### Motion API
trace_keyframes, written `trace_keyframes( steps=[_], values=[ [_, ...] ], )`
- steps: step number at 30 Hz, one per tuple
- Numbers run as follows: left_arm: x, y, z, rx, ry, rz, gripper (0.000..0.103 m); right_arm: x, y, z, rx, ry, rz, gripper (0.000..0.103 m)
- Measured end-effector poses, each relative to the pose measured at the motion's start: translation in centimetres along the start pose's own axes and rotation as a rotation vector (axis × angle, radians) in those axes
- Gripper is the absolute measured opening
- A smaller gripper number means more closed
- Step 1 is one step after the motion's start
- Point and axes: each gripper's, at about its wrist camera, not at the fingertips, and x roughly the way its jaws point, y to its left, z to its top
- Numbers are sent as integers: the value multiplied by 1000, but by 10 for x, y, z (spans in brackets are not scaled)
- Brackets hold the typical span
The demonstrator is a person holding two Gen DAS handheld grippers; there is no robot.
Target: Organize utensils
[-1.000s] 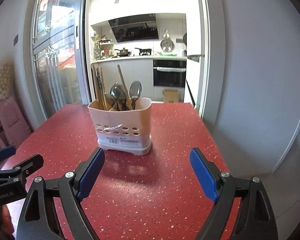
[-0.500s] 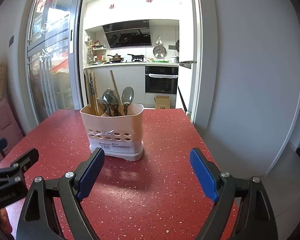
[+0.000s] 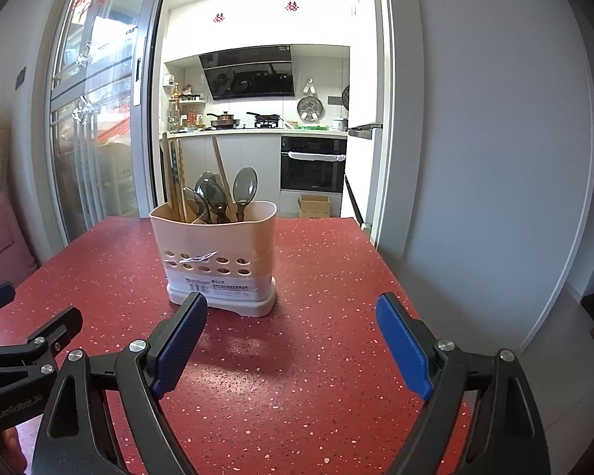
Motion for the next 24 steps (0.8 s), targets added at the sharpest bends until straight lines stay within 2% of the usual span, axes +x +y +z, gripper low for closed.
trace_keyframes(
  steps=[24],
  values=[
    [2,0,0,-10,19,-9,103,1,2,-1,7,7,12,89]
  ],
)
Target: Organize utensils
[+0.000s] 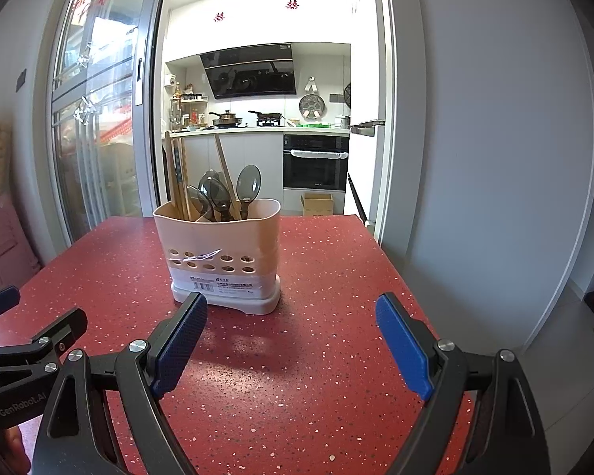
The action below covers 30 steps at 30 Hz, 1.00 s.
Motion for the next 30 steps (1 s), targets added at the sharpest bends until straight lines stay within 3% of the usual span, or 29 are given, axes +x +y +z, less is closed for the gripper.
trace_keyframes(
  steps=[30],
  values=[
    [2,0,0,-4,6,-1,103,1,1,-1,2,-2,7,89]
  ],
)
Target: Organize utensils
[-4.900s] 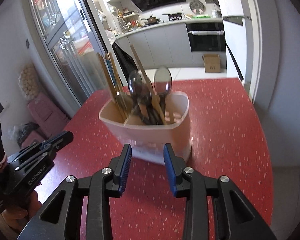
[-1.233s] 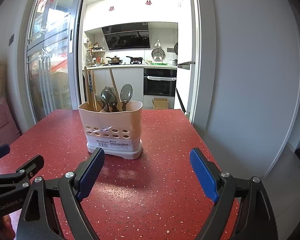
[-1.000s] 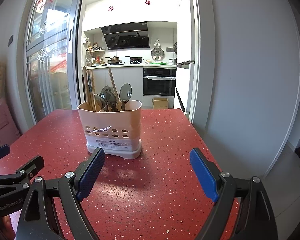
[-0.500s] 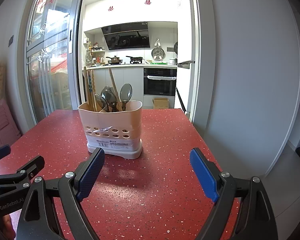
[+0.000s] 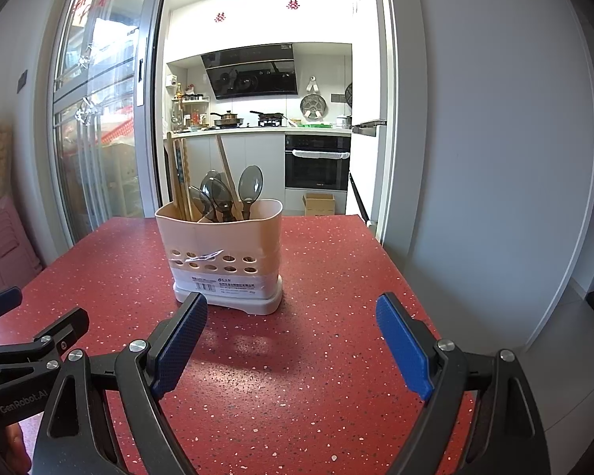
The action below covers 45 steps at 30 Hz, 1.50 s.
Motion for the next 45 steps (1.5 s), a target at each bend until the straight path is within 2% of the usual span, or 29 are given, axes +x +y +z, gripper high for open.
trace_keyframes(
  steps=[45],
  values=[
    [0,1,-2,-5,11,-14,103,-1,2,-1,-1,-1,0,89]
  ],
)
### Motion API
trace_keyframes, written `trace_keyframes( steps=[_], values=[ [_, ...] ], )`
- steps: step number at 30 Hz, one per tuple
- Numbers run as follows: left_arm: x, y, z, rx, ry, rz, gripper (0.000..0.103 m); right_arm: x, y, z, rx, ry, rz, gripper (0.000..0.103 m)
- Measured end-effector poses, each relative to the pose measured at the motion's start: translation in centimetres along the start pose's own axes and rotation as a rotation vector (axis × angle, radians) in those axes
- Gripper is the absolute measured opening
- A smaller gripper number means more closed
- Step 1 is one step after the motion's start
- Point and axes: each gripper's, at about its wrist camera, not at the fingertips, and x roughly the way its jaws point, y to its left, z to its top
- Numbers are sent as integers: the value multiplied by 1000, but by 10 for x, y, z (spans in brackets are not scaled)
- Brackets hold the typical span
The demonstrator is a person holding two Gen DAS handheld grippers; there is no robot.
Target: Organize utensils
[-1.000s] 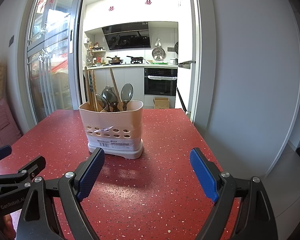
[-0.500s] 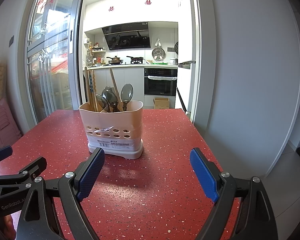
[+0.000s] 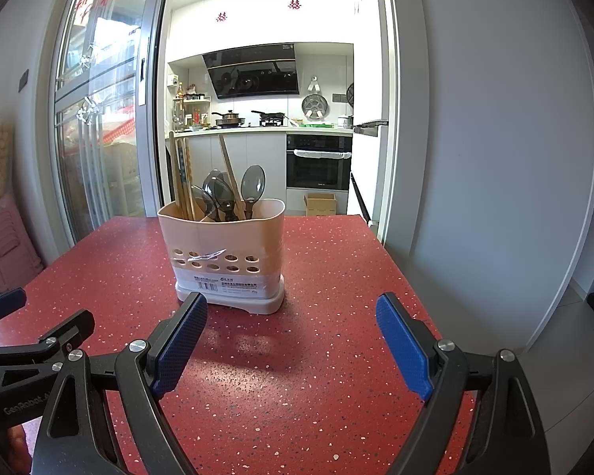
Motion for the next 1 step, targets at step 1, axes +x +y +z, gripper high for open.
trace_keyframes(
  steps=[1],
  values=[
    [0,0,0,-1,1,-4,103,0,0,0,0,0,0,89]
  ],
)
